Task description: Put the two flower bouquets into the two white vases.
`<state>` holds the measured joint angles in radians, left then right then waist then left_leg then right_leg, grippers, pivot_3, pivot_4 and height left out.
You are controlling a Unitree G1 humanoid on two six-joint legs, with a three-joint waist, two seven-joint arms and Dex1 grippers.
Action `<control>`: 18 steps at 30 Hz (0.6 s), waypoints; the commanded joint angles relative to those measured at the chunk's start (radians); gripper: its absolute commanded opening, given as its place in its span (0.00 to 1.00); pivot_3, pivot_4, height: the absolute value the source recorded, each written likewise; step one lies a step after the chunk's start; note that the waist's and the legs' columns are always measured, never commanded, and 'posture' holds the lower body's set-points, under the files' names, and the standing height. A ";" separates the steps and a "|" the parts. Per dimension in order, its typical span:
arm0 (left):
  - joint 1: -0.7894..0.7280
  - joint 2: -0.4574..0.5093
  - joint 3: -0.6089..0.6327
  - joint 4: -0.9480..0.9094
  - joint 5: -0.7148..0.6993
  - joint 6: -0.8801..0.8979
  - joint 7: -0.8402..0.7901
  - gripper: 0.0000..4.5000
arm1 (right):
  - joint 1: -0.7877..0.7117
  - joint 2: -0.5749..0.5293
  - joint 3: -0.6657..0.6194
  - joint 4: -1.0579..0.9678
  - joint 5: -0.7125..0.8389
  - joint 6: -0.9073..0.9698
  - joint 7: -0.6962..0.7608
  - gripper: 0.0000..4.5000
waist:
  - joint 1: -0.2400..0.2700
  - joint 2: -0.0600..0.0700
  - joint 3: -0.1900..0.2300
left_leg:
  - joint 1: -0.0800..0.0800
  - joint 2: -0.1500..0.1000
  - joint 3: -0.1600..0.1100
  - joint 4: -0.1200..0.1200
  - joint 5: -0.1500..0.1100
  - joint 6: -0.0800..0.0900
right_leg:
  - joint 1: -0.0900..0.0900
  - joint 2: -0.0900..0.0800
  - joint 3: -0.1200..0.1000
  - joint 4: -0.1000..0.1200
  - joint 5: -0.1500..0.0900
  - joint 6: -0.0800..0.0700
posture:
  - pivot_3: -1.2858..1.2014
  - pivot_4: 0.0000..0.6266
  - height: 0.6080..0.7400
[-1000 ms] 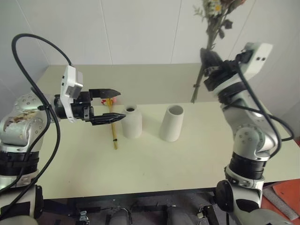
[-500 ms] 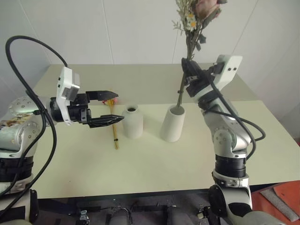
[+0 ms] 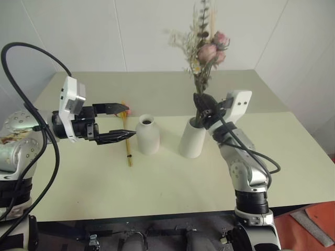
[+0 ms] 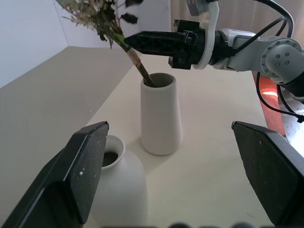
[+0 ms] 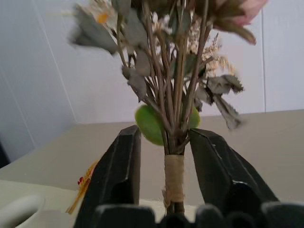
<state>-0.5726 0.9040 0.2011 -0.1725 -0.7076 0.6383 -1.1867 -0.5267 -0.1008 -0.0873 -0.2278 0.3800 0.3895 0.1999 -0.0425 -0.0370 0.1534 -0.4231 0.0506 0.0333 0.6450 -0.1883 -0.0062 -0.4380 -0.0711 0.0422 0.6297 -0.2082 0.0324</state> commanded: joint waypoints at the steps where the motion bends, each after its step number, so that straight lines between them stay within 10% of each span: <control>1: -0.012 0.018 0.023 -0.013 -0.008 -0.004 0.005 1.00 | 0.042 -0.021 -0.009 -0.122 -0.006 -0.033 -0.001 0.70 | 0.000 0.000 0.000 | 0.000 0.000 0.000 0.000 0.000 0.000 | 0.000 0.000 0.000 0.000 0.000 0.000 | 0.52 0.24 1.00; 5: -0.014 0.017 0.021 -0.009 -0.006 -0.006 0.006 1.00 | 0.114 -0.051 -0.037 -0.215 0.023 -0.011 0.001 1.00 | 0.000 0.000 0.000 | 0.000 0.000 0.000 0.000 0.000 0.000 | 0.000 0.000 0.000 0.000 -0.002 0.003 | 0.52 0.24 1.00; 18: 0.043 0.045 0.021 -0.038 0.032 0.022 0.071 1.00 | 0.306 -0.373 -0.177 -0.414 0.261 0.200 0.199 1.00 | 0.002 0.000 0.000 | 0.001 0.000 0.000 0.000 0.000 0.000 | 0.001 0.000 0.001 0.000 -0.003 0.004 | 0.52 0.24 1.00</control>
<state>-0.5414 0.9240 0.2008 -0.1835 -0.6953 0.6445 -1.1438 -0.2200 -0.4196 -0.2035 -0.5656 0.5666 0.5434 0.3392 -0.0404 -0.0370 0.1535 -0.4216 0.0504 0.0339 0.6449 -0.1883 -0.0062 -0.4369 -0.0715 0.0432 0.6293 -0.2117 0.0359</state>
